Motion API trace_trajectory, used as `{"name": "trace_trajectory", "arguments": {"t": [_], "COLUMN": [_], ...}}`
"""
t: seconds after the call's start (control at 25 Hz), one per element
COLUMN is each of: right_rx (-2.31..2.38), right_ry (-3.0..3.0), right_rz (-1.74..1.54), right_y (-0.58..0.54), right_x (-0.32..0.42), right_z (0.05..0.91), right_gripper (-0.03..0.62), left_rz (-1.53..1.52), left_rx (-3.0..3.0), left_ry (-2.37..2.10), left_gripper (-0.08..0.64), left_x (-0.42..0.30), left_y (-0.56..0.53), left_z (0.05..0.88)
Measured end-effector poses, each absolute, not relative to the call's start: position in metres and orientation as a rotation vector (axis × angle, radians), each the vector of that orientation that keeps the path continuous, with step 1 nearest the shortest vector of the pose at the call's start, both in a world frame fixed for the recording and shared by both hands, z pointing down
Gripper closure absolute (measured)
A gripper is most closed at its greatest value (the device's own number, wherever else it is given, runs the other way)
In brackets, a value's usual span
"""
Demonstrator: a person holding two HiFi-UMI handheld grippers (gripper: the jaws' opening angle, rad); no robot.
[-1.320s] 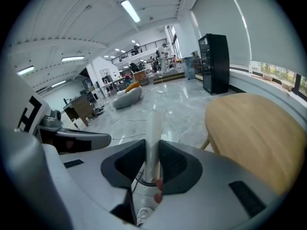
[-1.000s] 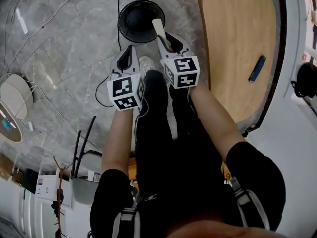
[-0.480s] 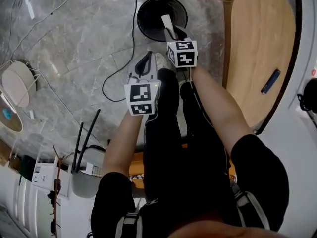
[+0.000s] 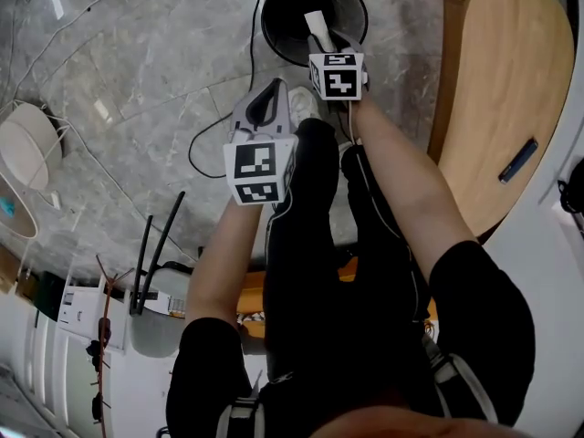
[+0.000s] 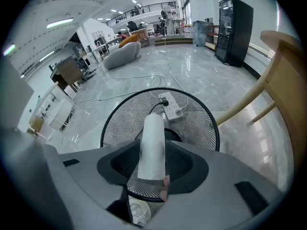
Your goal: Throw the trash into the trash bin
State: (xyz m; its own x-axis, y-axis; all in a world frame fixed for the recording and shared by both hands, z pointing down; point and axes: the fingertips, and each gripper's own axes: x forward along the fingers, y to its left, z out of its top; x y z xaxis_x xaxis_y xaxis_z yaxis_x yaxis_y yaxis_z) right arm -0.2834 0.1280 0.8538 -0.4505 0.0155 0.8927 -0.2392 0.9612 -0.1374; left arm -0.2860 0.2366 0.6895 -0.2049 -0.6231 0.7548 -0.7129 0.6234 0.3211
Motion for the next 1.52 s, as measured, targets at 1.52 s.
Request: {"name": "trace_trajectory", "arguments": {"t": [1.52], "right_rx": [0.862], "right_ry": [-2.524], "right_rz": [0.354], "right_y": [-0.068], "right_x": [-0.047], "right_z": [0.501], "right_gripper": [0.58], "left_rz": [0.183], "left_rx": [1.532], "left_ry": [-1.858], "left_gripper": [0.548], "left_x": [-0.127], "left_y": [0.014], "left_z": [0.544]}}
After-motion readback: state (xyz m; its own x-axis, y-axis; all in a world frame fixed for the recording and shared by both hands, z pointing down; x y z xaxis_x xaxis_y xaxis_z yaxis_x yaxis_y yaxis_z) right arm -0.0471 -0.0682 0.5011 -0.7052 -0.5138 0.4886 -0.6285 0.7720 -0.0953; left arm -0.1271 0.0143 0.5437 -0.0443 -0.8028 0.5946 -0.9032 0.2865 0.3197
